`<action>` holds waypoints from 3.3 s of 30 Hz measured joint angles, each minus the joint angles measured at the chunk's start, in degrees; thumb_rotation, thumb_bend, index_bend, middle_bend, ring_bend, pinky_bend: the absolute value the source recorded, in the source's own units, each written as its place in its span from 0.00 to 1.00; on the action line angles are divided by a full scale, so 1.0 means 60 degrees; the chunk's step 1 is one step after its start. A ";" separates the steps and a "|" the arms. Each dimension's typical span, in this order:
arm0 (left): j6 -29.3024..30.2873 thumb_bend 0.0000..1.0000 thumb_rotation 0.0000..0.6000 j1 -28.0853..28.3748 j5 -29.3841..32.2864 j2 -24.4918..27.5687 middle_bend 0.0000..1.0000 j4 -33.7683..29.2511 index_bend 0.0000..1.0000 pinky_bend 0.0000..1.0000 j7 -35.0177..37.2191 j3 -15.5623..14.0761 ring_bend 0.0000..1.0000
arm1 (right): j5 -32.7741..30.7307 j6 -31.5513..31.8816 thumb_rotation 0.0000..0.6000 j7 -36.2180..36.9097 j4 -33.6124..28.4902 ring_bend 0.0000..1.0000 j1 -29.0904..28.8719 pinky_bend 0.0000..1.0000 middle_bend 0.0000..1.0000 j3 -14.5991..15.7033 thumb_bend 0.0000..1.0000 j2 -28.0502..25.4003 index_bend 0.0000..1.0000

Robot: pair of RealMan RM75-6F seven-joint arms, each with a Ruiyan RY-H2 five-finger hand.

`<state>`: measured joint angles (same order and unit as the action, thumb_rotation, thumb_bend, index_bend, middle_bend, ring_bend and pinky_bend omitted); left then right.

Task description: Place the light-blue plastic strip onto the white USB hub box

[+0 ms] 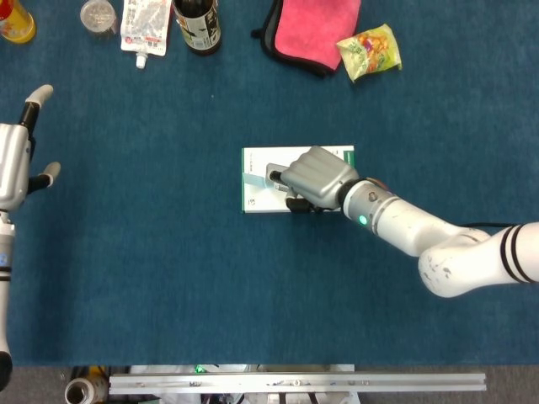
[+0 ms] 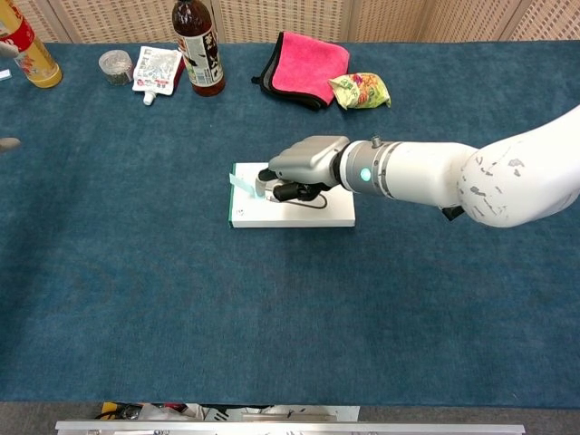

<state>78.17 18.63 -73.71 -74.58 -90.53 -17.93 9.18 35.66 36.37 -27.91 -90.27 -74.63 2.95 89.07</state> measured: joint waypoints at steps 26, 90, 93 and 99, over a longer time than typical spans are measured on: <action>0.0040 0.13 1.00 -0.0039 0.0036 -0.0033 0.95 -0.0045 0.17 1.00 -0.0058 -0.0011 0.92 | -0.0190 0.0281 0.00 0.0011 -0.0304 1.00 -0.0035 1.00 1.00 0.0208 1.00 -0.0160 0.21; 0.0092 0.13 1.00 -0.0137 0.0122 -0.0013 0.94 0.0012 0.17 1.00 -0.0002 0.0005 0.92 | -0.0295 0.0235 0.00 0.0064 0.0074 1.00 -0.0094 1.00 1.00 0.0062 1.00 0.0223 0.21; 0.0094 0.13 1.00 -0.0140 0.0134 -0.0023 0.94 0.0038 0.17 1.00 0.0007 0.0012 0.92 | -0.0324 0.0185 0.00 0.0052 0.0087 1.00 -0.0119 1.00 1.00 0.0073 1.00 0.0236 0.21; 0.0087 0.13 1.00 -0.0129 0.0130 -0.0032 0.94 0.0030 0.17 1.00 -0.0005 0.0021 0.92 | -0.0143 0.0291 0.00 0.0154 -0.0129 1.00 -0.0038 1.00 1.00 0.0002 1.00 0.0077 0.21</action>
<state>78.69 17.86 -72.93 -74.77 -90.35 -17.96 9.30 34.80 38.12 -26.99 -91.04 -74.85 2.96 89.53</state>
